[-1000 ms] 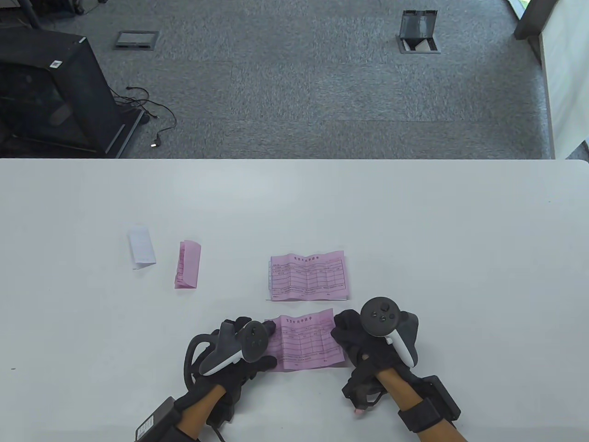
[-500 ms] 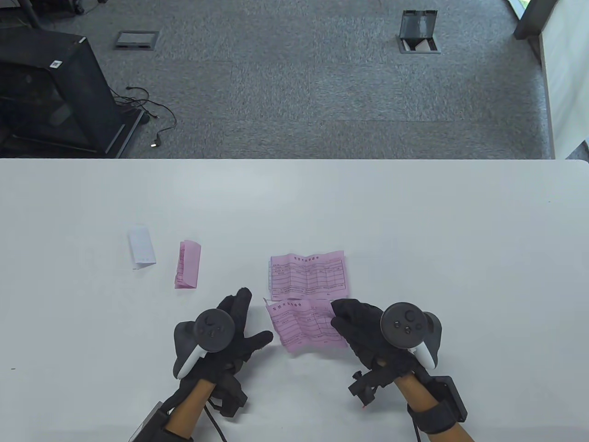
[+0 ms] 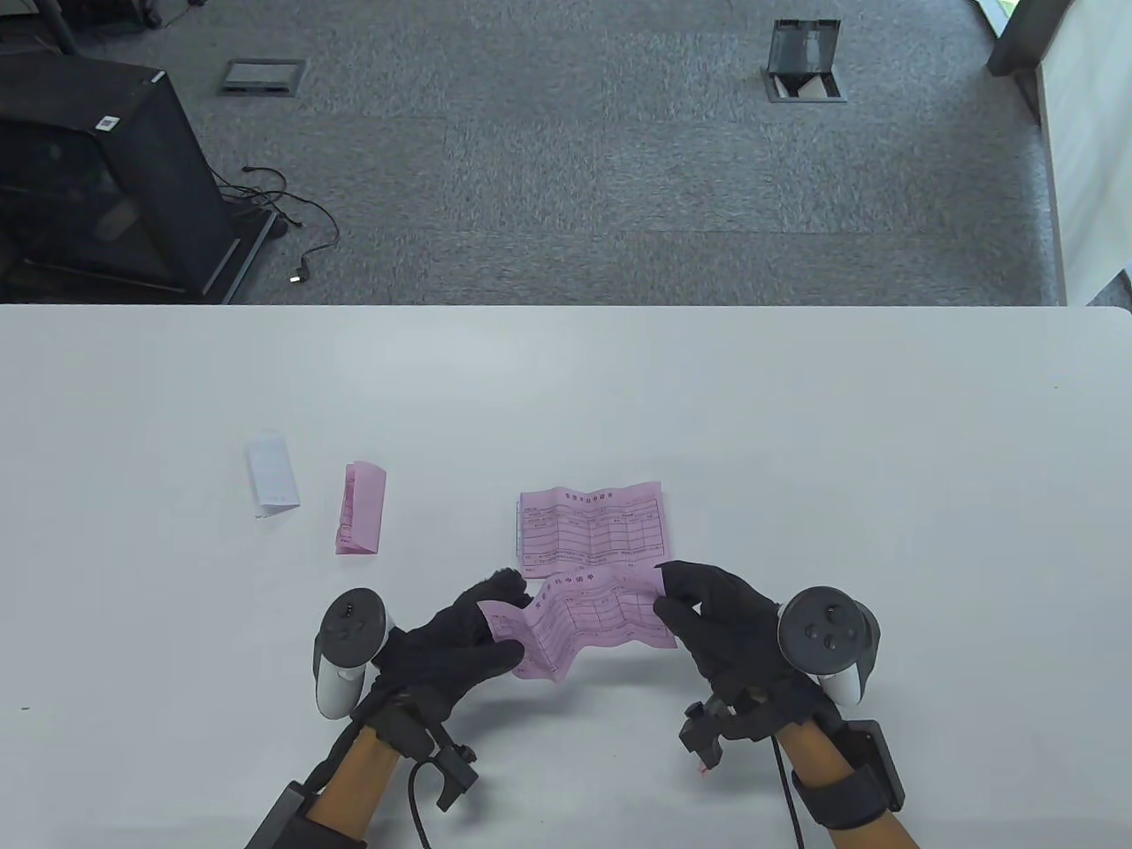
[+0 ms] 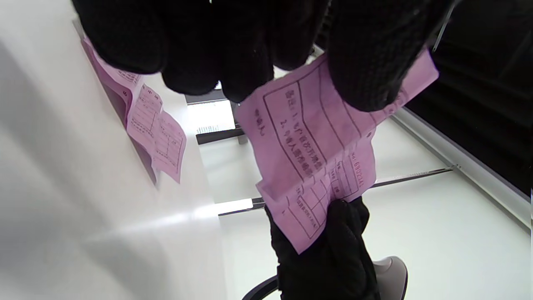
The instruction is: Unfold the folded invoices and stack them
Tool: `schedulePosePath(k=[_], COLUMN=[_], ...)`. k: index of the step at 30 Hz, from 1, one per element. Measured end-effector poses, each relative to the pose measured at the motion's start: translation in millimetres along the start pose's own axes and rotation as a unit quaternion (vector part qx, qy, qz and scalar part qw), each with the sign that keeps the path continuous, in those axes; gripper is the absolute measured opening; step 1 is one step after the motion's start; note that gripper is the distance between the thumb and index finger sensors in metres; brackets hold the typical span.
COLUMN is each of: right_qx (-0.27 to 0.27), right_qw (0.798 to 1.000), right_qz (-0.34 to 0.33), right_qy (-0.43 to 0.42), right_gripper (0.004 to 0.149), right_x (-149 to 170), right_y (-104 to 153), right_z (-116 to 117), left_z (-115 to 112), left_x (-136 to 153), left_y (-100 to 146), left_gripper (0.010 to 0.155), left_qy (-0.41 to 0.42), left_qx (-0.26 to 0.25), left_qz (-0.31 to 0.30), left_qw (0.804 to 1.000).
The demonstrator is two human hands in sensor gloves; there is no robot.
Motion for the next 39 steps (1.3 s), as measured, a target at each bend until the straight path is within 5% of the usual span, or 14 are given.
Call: schedulePosePath(k=[3, 7, 12, 15, 24, 39], right_qx=[0.006, 0.024, 0.024, 0.024, 0.031, -0.01], right_qw=[1.0, 0.999, 0.996, 0.992, 0.958, 0.879], right_qz=[0.016, 0.042, 0.073, 0.097, 0.172, 0.305], right_qy=[-0.001, 0.025, 0.055, 0.077, 0.225, 0.366], right_gripper=[0.038, 0.038, 0.038, 0.038, 0.038, 0.039], right_x=[6, 14, 29, 38, 43, 84], right_y=[0, -2, -6, -9, -48, -102], right_z=[1, 0, 7, 10, 13, 41], left_z=[2, 13, 15, 14, 13, 13], left_x=[-1, -3, -2, -3, -19, 17], left_y=[3, 8, 8, 5, -42, -108], left_gripper=[0.042, 0.042, 0.044, 0.047, 0.062, 0.072], left_qy=[-0.002, -0.043, -0.102, -0.144, -0.326, -0.375], left_qx=[-0.056, -0.133, -0.162, -0.162, -0.202, -0.164], left_qz=[0.004, 0.026, 0.052, 0.074, 0.174, 0.306], left_qw=[0.998, 0.99, 0.98, 0.973, 0.907, 0.86])
Point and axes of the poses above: the tracker on the back of each hand, its own x axis roughly to the little-finger side, its own y axis roughly from the fingertips to the wrist, z = x × y, the point moved 2 cm from there along -y, roughly from the wrist to the fingertips, and after that the axes turned 2 degrees about -x, right-handed, at the moved point
